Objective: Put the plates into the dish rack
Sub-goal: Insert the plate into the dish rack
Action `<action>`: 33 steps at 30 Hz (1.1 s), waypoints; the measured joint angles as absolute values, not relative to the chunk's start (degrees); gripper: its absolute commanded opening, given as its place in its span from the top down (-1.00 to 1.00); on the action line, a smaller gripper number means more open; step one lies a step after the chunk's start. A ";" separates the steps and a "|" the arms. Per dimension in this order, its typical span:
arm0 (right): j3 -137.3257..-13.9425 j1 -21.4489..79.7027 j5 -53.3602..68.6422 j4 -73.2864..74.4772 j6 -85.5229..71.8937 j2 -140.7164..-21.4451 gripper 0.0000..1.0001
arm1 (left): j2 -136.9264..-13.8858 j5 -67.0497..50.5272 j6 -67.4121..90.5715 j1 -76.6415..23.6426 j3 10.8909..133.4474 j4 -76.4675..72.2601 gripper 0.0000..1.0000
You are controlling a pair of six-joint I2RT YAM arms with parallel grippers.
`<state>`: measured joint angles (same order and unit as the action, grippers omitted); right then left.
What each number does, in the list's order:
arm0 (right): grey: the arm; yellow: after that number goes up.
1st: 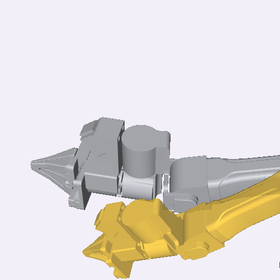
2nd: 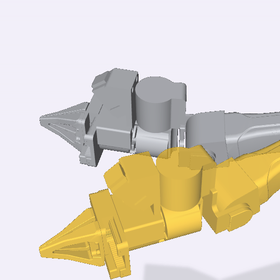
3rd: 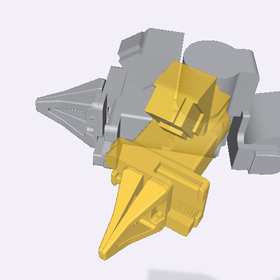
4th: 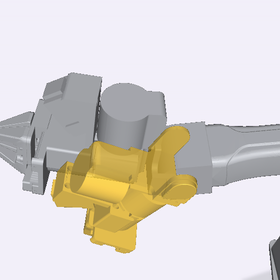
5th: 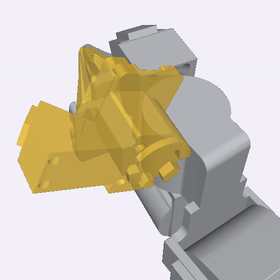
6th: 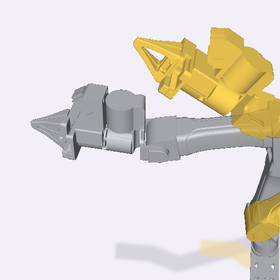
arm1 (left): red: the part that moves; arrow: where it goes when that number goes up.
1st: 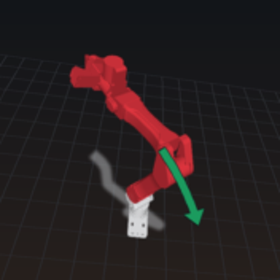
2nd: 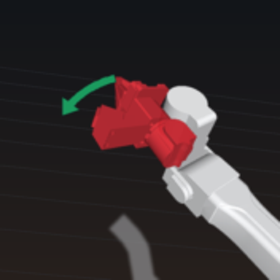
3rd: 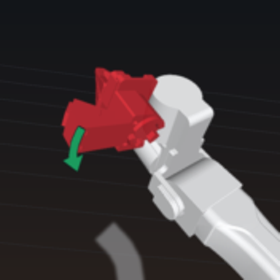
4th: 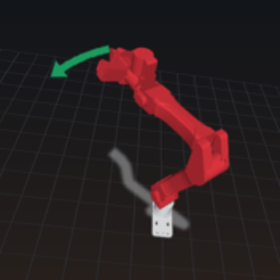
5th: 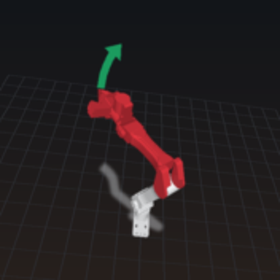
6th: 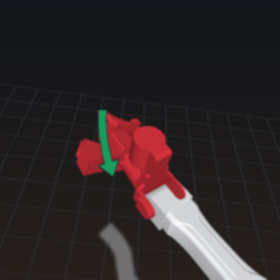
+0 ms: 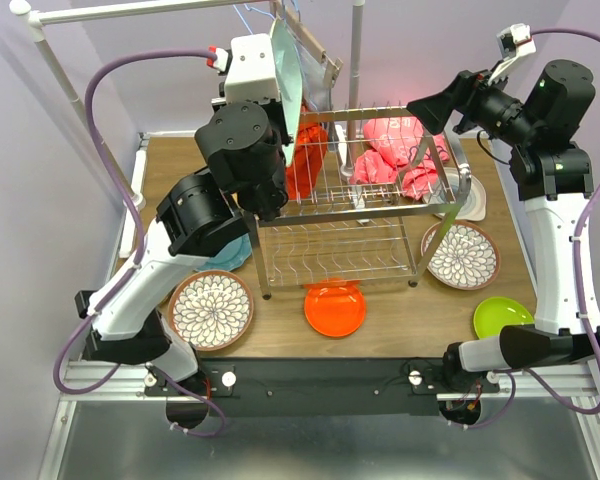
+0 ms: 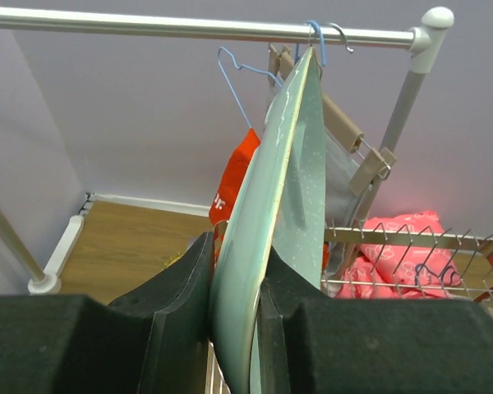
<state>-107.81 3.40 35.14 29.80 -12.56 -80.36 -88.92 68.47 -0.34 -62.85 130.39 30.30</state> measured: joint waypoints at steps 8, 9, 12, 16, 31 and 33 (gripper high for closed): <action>-107.79 3.40 35.14 29.80 -12.58 -80.34 -1.00 | -87.31 68.38 5.52 -61.56 128.33 38.92 1.00; -107.79 3.40 35.14 29.80 -12.58 -80.34 -1.00 | -87.26 68.36 5.89 -61.30 128.16 39.44 1.00; -107.79 3.40 35.14 29.80 -12.58 -80.34 -1.00 | -87.22 67.88 7.57 -59.96 127.52 41.36 1.00; -107.79 3.40 35.14 29.80 -12.58 -80.34 -1.00 | -87.20 67.22 9.30 -58.28 126.37 43.64 1.00; -107.74 3.40 35.14 29.80 -12.60 -80.34 -1.00 | -86.72 66.63 13.21 -56.45 125.99 50.02 1.00; -107.70 3.40 35.14 29.78 -12.60 -80.34 -1.00 | -86.70 66.61 13.30 -56.21 125.99 50.26 1.00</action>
